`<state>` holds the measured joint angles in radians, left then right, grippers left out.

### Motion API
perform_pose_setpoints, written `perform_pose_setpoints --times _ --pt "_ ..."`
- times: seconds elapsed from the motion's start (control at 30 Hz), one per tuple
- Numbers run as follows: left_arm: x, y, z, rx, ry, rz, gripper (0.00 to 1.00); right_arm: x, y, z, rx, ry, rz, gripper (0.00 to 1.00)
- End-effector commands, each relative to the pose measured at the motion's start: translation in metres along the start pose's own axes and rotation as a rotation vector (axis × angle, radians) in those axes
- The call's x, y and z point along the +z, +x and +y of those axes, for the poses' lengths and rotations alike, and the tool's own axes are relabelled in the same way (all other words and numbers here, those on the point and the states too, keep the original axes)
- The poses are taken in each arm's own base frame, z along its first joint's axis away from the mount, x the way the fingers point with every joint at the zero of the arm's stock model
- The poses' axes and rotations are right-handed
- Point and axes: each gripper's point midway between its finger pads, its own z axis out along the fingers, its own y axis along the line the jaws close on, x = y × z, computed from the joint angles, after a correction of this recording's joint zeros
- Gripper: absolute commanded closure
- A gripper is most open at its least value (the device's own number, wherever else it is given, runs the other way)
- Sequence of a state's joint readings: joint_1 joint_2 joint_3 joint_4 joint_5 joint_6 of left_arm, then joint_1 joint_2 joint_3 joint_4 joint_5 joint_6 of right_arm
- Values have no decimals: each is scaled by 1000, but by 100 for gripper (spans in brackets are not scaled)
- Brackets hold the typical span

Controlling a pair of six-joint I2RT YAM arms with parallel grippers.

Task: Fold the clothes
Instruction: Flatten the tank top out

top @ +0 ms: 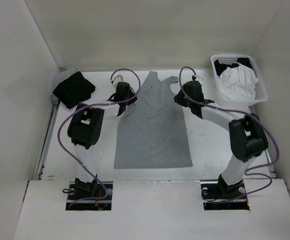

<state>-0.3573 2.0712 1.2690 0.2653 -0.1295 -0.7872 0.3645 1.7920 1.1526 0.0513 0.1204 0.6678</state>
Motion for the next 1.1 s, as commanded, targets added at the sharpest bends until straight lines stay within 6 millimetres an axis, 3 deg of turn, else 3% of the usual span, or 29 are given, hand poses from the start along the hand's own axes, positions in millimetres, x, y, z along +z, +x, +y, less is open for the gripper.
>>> perform_pose_setpoints --times 0.0,0.03,0.1,0.2,0.33,0.5,0.67,0.77,0.93,1.07 --pt "-78 -58 -42 -18 128 -203 78 -50 -15 51 -39 -151 -138 64" --pt "-95 -50 -32 -19 112 -207 78 -58 -9 54 -44 -162 -143 67" --pt "-128 -25 -5 -11 63 -201 78 -81 15 59 -69 -194 -135 81" --pt "-177 21 48 50 -45 -165 78 -110 53 61 -101 -237 -91 95" --pt "-240 67 113 61 -202 -83 79 -141 95 55 -144 -273 -43 93" --pt "-293 104 148 -28 -351 71 80 -164 131 42 -163 -288 6 83" --pt "-322 130 160 -66 -446 177 79 -174 141 33 -144 -295 1 81" --pt "-326 139 155 -90 -452 207 70 -179 140 31 -127 -307 -5 81" --pt "-330 164 167 -104 -514 277 70 -187 136 29 -116 -328 -23 80" --pt "-334 168 169 -131 -512 276 71 -190 135 28 -110 -337 -28 80"
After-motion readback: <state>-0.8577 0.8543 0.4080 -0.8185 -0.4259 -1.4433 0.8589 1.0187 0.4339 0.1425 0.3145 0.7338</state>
